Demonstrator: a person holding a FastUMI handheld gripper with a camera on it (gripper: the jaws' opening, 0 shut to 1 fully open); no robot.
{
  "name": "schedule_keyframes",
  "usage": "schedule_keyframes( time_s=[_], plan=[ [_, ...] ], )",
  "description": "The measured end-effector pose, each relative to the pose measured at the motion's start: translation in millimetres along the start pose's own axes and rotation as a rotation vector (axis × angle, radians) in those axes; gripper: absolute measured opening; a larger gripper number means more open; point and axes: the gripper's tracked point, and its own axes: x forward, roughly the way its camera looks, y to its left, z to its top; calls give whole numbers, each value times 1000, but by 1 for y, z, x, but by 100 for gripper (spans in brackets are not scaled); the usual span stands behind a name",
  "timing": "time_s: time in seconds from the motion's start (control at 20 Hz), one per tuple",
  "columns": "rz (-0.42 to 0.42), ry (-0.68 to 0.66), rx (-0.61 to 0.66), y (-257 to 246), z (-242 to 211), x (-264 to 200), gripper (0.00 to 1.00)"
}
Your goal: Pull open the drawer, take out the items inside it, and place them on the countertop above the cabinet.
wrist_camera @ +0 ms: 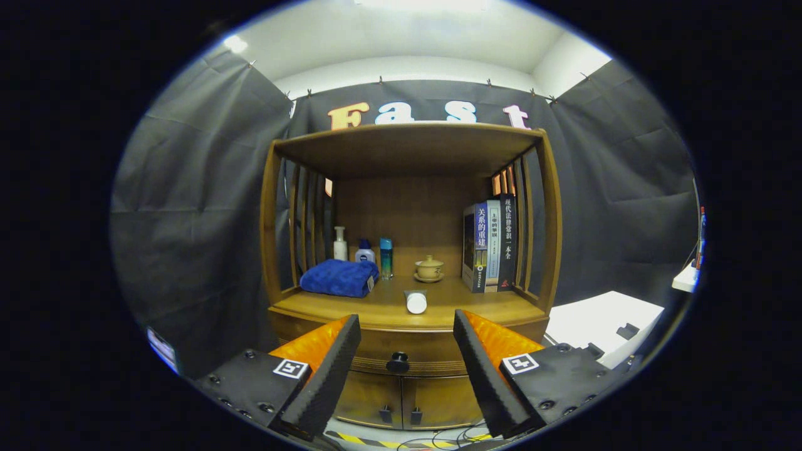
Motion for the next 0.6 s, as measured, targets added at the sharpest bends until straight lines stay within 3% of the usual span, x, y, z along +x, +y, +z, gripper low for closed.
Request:
schedule_keyframes(
  time_s=[0.6],
  plan=[
    [-60, -75, 9, -14, 32, -61, 97]
  ],
)
